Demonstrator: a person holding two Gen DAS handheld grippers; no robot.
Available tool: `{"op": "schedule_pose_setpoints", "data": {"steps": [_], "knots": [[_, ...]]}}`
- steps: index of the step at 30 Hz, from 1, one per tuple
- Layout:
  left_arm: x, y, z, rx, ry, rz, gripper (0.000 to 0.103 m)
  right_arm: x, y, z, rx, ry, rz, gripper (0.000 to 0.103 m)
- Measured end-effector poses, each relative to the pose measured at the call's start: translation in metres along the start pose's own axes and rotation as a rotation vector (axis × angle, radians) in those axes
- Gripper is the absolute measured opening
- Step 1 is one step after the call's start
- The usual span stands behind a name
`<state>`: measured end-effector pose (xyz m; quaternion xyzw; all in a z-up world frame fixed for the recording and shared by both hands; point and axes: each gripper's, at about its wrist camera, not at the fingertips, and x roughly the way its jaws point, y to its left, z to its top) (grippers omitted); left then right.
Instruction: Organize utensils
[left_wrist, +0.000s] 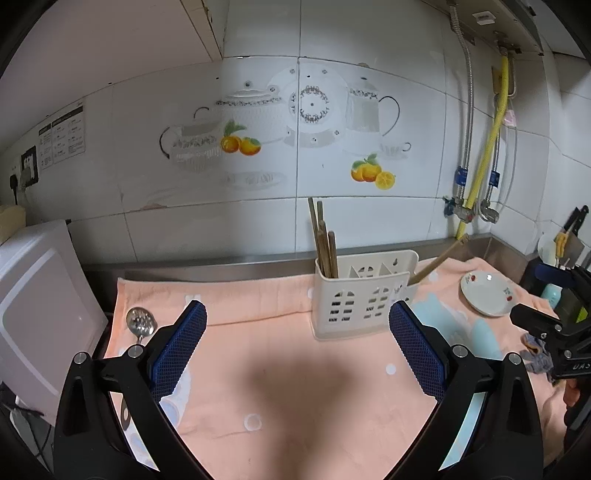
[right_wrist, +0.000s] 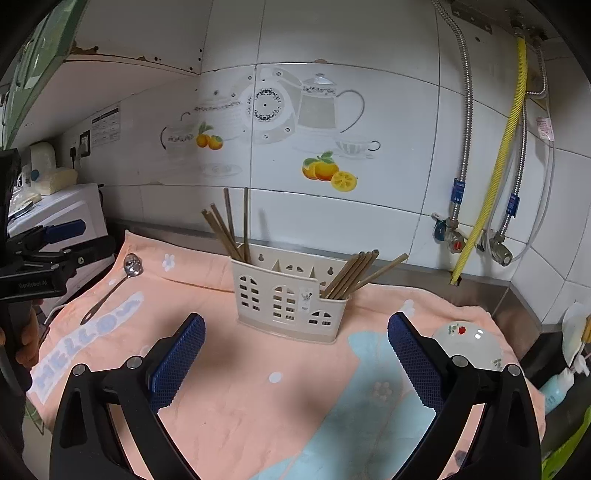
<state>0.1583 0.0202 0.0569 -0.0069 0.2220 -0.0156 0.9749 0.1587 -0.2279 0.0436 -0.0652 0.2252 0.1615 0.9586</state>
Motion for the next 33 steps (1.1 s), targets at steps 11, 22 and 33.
{"op": "schedule_pose_setpoints", "data": {"steps": [11,22,33], "knots": [[-0.013,0.0,-0.025,0.02,0.009,0.022,0.098,-0.01,0.011,-0.026,-0.005,-0.013,-0.046,0.096],[-0.024,-0.003,-0.048,0.023,0.016,0.01,0.098,-0.013,0.013,-0.047,0.043,0.005,-0.057,0.096],[-0.033,-0.01,-0.066,0.053,0.024,-0.014,0.098,-0.015,0.009,-0.057,0.087,0.011,-0.07,0.096]]}}
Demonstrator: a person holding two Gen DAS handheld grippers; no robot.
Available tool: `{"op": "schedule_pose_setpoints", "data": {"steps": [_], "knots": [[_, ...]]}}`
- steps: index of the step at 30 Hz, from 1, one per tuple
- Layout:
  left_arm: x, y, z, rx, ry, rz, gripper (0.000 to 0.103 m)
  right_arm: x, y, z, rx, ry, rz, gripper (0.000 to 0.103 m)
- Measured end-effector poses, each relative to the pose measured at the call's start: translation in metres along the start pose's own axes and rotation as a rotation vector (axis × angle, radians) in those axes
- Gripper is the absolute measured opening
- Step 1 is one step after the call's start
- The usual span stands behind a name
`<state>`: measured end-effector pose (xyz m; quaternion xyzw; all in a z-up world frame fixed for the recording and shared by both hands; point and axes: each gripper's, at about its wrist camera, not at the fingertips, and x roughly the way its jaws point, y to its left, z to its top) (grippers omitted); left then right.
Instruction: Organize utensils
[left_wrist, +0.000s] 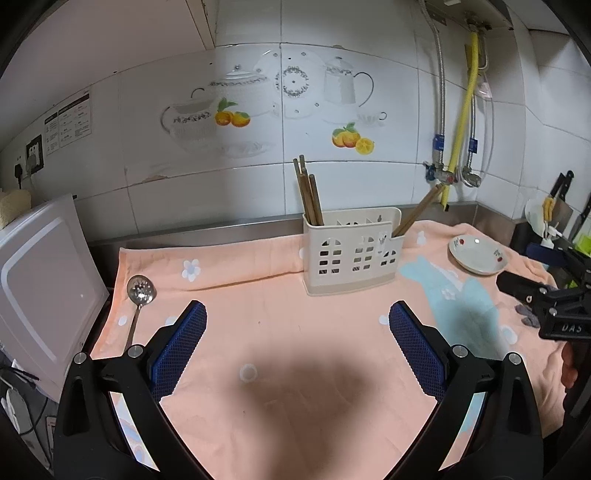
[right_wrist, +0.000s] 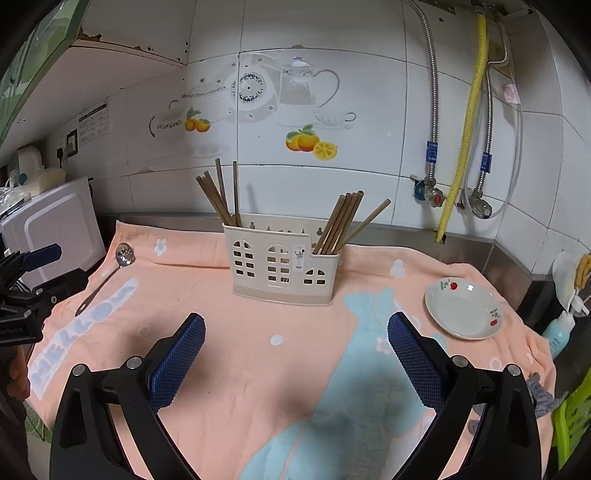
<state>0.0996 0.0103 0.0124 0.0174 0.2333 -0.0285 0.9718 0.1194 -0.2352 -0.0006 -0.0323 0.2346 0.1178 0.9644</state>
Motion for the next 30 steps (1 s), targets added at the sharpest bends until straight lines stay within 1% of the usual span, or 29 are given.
{"op": "schedule_pose_setpoints", "data": {"steps": [6,12,18,30], "knots": [[0.0,-0.003,-0.004,0.015,0.002,0.011,0.098,0.0,-0.002,-0.003,0.008,0.006,0.004,0.096],[-0.001,-0.002,-0.006,-0.003,-0.002,-0.022,0.098,0.001,0.001,-0.006,0.005,0.01,0.01,0.096],[0.0,-0.004,-0.008,-0.006,-0.002,-0.025,0.098,0.002,0.002,-0.008,0.014,0.012,0.017,0.096],[0.004,-0.012,-0.011,-0.005,0.013,-0.063,0.098,0.003,0.005,-0.013,0.011,0.021,0.018,0.096]]}}
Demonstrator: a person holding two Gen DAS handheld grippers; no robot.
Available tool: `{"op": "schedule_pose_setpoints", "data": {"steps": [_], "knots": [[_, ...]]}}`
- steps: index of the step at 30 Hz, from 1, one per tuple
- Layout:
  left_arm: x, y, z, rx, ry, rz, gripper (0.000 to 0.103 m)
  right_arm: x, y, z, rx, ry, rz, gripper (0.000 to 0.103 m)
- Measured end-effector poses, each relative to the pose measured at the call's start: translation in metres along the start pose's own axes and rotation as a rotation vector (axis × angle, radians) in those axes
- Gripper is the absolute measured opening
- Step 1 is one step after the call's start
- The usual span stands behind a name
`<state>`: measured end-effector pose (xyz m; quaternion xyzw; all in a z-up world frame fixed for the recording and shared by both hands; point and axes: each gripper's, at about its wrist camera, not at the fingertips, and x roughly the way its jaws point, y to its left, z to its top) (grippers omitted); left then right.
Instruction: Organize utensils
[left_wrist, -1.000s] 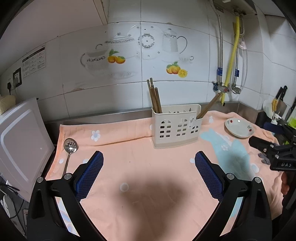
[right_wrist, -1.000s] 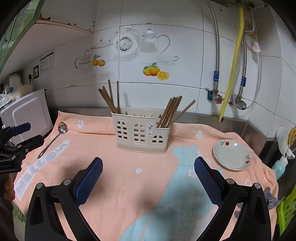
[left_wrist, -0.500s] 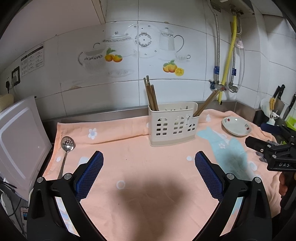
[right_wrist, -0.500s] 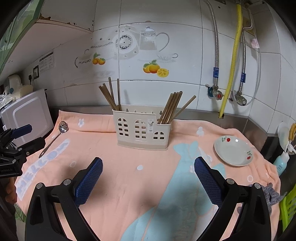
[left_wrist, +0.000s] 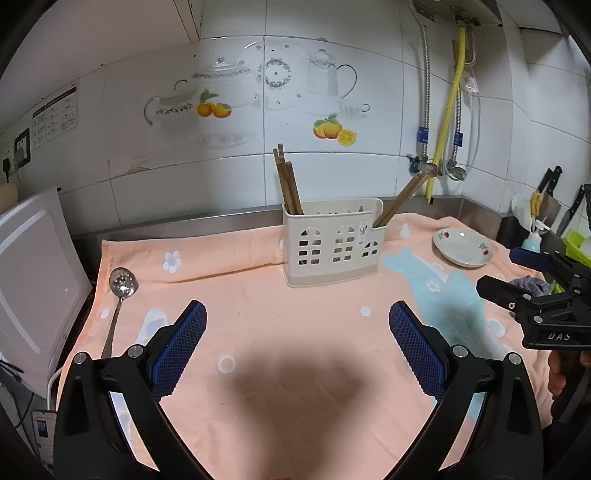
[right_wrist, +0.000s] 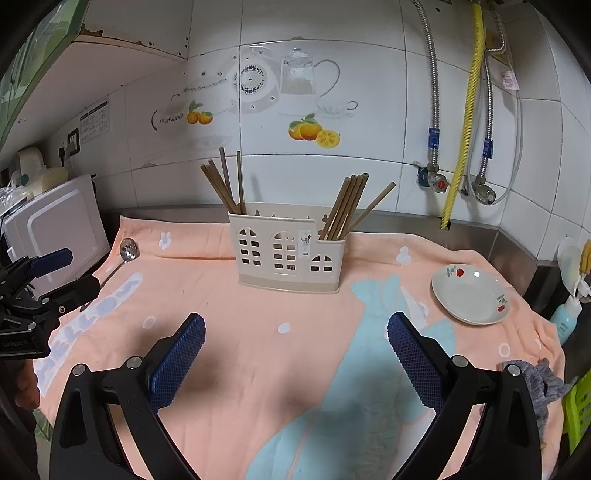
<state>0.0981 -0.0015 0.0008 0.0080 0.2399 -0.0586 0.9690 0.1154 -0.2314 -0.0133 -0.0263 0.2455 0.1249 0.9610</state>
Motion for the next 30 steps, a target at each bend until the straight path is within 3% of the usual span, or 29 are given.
{"op": "schedule_pose_setpoints", "data": {"steps": [30], "knots": [[0.0055,-0.0012,-0.0044,-0.008,0.017,-0.008,0.098,0.0038,0.0022,-0.0041,-0.003,0.006,-0.002,0.096]]}}
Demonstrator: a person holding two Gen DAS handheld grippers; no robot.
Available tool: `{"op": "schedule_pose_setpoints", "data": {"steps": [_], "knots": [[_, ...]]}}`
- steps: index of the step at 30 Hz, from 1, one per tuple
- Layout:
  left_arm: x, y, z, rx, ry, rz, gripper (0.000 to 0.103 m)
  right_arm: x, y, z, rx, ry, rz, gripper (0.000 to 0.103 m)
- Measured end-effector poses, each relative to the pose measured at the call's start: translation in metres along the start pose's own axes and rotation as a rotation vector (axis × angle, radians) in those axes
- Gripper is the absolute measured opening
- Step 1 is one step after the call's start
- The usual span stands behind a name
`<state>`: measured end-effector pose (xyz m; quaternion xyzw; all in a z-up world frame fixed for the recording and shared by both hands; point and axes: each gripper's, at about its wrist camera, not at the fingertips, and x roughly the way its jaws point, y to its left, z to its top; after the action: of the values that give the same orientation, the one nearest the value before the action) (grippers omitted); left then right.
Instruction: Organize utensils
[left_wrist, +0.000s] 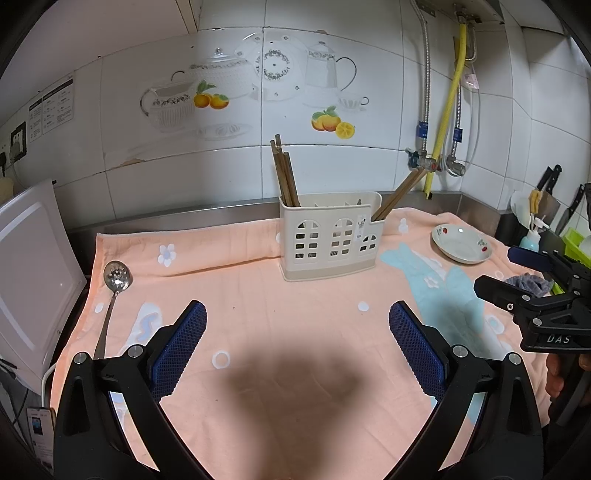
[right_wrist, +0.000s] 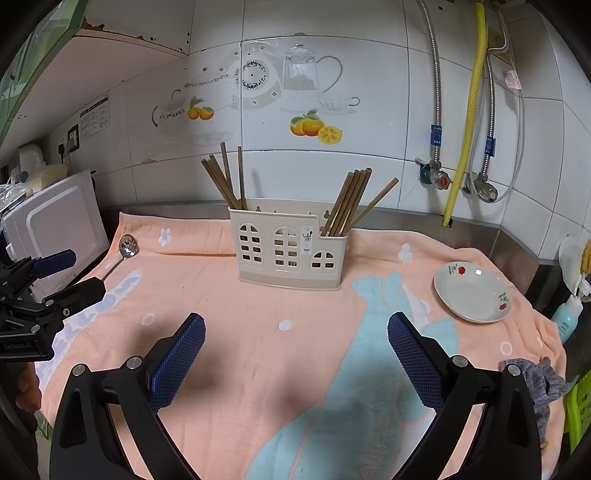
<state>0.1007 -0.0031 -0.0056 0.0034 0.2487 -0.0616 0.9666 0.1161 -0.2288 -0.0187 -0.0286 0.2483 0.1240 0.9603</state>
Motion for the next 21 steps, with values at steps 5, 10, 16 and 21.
{"op": "schedule_pose_setpoints", "data": {"steps": [5,10,16,21], "knots": [[0.0019,-0.0007,0.0001,0.001,0.005,-0.002,0.098,0.0002,-0.0004,-0.0003,0.0,-0.001,0.0,0.096],[0.0029,-0.0012,0.0008,0.003,0.008,-0.002,0.098,0.001,-0.001,-0.0001,0.0,0.001,0.005,0.096],[0.0033,-0.0014,0.0005,0.004,0.009,-0.002,0.098,0.001,-0.0007,0.0001,0.001,0.001,0.005,0.096],[0.0042,-0.0009,0.0005,0.002,0.012,-0.001,0.098,0.0013,-0.0006,-0.0001,0.0,0.001,0.005,0.096]]}}
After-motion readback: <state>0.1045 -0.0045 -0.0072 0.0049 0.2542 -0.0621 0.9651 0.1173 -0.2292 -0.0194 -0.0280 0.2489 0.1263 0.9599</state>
